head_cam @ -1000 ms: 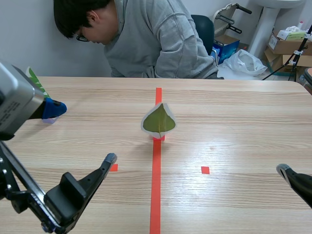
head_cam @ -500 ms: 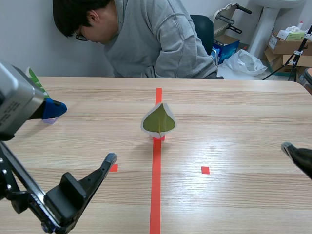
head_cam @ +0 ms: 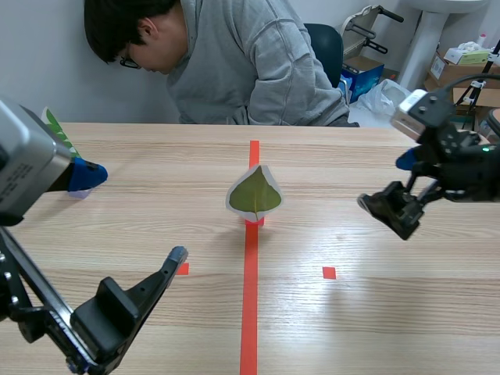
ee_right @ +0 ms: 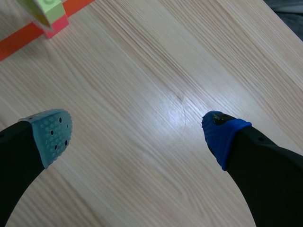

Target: Do the leaf sorting experiment

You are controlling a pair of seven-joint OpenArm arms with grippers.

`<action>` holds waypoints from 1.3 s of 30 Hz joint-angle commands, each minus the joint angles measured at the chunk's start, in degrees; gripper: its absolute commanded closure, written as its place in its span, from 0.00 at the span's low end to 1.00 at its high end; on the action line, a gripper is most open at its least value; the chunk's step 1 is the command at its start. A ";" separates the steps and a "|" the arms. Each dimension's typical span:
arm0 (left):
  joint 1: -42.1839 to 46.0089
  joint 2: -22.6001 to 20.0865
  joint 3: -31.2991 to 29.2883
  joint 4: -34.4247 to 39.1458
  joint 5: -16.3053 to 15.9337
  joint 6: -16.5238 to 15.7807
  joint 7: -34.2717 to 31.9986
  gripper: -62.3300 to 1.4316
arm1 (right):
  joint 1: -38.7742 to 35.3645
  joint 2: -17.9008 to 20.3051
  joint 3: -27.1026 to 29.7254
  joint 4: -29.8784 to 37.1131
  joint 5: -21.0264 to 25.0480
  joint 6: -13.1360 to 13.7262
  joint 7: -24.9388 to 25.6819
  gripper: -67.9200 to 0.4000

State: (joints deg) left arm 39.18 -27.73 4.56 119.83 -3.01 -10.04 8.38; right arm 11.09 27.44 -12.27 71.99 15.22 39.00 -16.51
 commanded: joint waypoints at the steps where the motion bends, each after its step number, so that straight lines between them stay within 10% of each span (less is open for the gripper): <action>1: -0.15 1.70 -0.63 0.24 -0.33 0.31 -0.79 0.00 | 3.72 -1.95 -1.18 -0.76 -0.72 0.11 1.42 0.17; 21: -0.15 4.20 -2.78 0.24 -0.37 0.28 -0.76 0.00 | 21.11 -19.02 -18.62 -24.70 -8.31 0.94 6.82 0.18; 39: -0.15 4.20 -2.78 0.24 -0.37 0.28 -0.81 0.00 | 20.96 -19.65 -18.60 -27.06 -9.05 0.90 10.93 0.70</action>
State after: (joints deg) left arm 39.18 -23.51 1.85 119.83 -3.01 -10.04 8.38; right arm 30.74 7.31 -31.20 43.72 5.56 39.88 -6.44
